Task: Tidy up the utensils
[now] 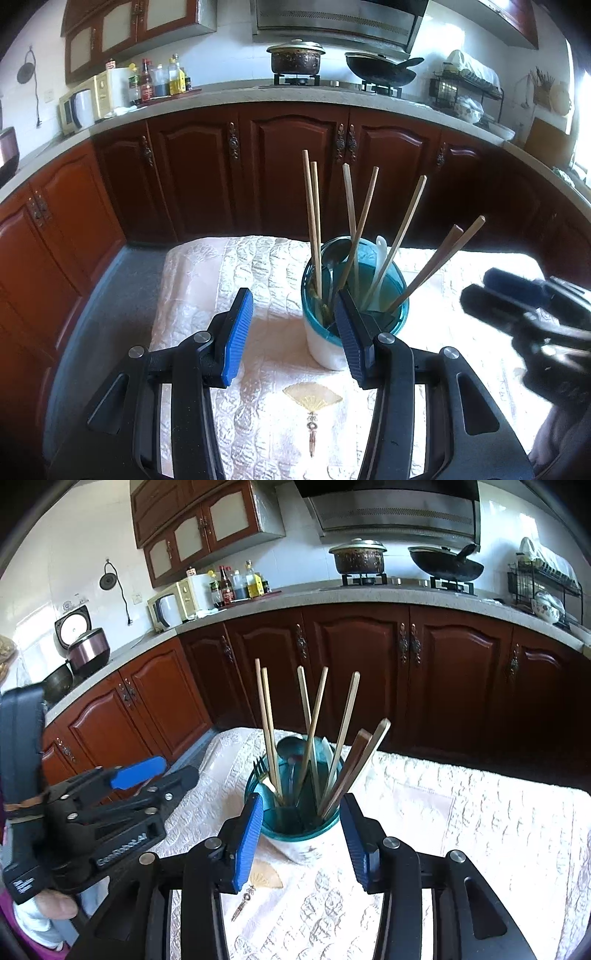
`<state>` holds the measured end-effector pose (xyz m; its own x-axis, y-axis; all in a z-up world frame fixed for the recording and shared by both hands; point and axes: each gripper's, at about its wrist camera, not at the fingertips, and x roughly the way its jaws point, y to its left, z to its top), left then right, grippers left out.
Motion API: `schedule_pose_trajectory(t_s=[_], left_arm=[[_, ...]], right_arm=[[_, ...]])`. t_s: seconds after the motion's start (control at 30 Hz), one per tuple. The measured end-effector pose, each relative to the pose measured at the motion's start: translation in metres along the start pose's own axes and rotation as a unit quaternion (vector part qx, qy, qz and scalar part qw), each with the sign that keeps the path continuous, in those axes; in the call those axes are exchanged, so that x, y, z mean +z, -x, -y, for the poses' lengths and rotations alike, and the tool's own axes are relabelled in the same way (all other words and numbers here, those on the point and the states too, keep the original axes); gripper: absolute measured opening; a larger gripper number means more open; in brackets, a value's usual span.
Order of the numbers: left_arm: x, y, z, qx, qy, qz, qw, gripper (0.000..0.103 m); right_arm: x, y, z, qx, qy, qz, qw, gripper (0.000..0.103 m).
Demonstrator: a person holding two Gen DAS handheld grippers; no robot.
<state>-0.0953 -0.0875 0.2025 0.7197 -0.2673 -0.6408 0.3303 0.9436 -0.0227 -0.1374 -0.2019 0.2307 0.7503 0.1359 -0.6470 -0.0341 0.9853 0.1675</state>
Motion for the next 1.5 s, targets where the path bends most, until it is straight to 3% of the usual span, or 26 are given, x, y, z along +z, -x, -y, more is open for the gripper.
schedule_pose_trajectory(t_s=[0.33,0.47,1.5], left_arm=[[-0.011,0.017,-0.001,0.018,0.005,0.012,0.9997,0.045],[-0.013,0.022,0.001,0.031,-0.001,0.017,0.9994,0.045],[-0.019,0.038,0.000,0.047,0.007,0.028,0.9985,0.045]], right_arm=[[-0.007,-0.006,-0.008,-0.010,-0.002,-0.004,1.000,0.044],[-0.008,-0.006,-0.011,-0.012,0.000,-0.002,1.000,0.052],[-0.007,-0.004,-0.010,-0.016,0.004,-0.004,1.000,0.053]])
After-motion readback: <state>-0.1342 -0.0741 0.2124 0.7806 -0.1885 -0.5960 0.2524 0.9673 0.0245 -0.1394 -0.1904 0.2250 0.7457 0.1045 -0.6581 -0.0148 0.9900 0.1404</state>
